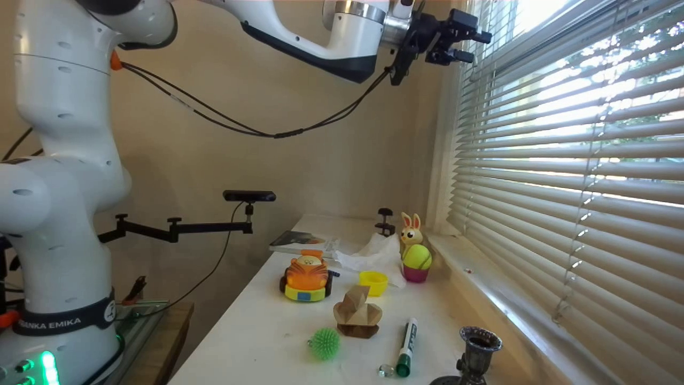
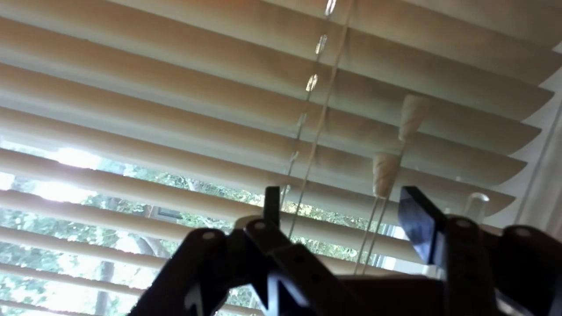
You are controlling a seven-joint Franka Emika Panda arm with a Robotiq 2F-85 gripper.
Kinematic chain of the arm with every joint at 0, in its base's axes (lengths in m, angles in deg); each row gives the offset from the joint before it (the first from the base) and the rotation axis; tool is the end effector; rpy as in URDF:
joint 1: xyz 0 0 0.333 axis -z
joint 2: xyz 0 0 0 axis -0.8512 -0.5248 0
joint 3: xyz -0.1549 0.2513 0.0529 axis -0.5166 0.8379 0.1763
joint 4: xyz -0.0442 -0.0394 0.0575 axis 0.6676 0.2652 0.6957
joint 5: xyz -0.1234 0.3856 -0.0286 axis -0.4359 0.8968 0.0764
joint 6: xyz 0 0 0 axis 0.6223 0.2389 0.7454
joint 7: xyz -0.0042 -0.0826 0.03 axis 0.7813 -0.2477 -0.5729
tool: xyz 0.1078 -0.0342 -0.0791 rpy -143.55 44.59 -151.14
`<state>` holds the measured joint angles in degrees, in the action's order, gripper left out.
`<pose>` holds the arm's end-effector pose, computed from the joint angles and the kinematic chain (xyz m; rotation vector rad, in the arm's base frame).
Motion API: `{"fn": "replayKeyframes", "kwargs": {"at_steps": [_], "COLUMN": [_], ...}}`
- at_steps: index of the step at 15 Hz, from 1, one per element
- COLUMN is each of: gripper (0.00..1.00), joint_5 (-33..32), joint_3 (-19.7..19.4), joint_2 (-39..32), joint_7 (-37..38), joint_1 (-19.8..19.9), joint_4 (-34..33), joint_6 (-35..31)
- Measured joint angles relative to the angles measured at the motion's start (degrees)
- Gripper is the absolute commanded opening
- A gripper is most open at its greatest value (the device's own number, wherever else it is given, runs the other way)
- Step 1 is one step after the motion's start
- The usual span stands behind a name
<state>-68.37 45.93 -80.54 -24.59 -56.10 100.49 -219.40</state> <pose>0.6436 0.0370 0.7008 2.1340 0.0129 1.8299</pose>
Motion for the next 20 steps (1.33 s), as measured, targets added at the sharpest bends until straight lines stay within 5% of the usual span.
{"fn": "replayKeyframes", "kwargs": {"at_steps": [5, 20], "gripper": [0.05, 0.04], "joint_5": [0.0, 0.0], "joint_3": [0.0, 0.0], "joint_2": [-0.3, -0.3], "joint_7": [0.0, 0.0], "joint_1": [0.0, -0.1], "joint_4": [0.0, 0.0], "joint_6": [0.0, 0.0]}}
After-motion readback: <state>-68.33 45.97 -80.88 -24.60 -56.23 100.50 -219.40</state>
